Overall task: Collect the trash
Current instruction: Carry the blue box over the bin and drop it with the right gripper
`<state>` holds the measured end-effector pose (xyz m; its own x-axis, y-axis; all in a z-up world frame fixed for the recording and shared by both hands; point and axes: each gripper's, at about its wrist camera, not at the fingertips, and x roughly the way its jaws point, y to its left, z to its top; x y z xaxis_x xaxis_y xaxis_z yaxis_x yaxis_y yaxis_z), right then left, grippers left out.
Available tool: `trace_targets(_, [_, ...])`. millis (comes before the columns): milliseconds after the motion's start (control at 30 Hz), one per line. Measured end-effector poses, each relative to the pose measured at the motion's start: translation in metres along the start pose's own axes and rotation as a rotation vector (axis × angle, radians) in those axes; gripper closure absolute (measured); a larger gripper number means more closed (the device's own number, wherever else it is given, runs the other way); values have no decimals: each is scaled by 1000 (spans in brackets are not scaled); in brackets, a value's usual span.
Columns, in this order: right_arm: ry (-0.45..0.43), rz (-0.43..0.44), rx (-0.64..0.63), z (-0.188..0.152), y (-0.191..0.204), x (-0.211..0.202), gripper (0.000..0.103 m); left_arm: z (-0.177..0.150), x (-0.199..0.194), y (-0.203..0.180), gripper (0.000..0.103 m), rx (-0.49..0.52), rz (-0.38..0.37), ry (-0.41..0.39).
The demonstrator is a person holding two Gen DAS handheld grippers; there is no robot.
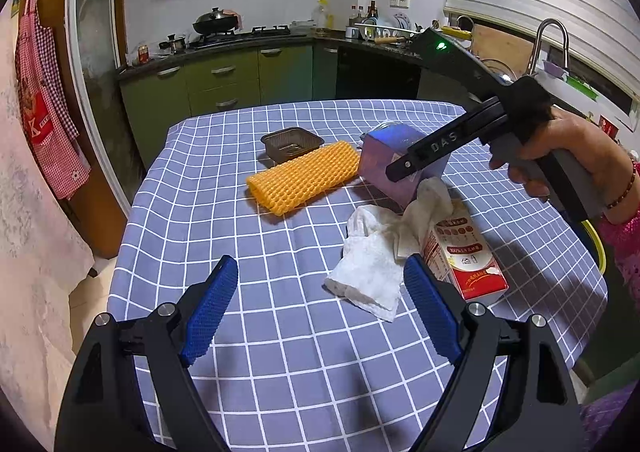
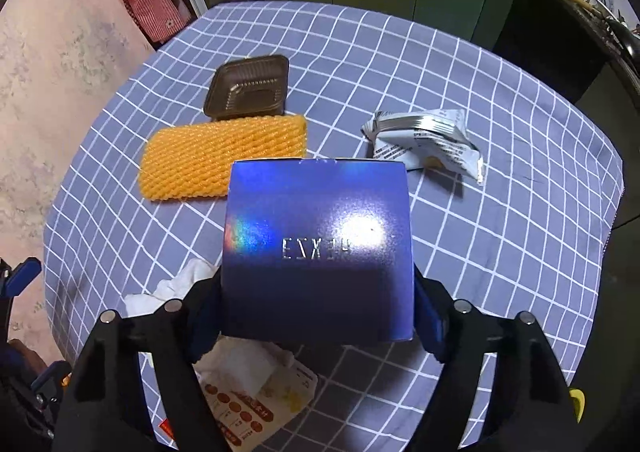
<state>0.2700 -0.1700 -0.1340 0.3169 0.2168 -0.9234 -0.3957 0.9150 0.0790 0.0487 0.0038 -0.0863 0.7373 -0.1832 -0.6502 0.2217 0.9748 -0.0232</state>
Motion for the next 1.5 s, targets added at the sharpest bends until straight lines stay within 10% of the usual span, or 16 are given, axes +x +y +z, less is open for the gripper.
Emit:
trace_targets(733, [-231,-34,142,-109,-72,-115,29,12,4,-26,19,57,-31,-6])
trace_targets(1433, [-122,-253,644,-313,-249,-105,28,23,14,-92,19,164,-117,21])
trace_targets(1500, [-124,-257,660,-318,-258,-100,15,23,14,-94,19,170,-118,25])
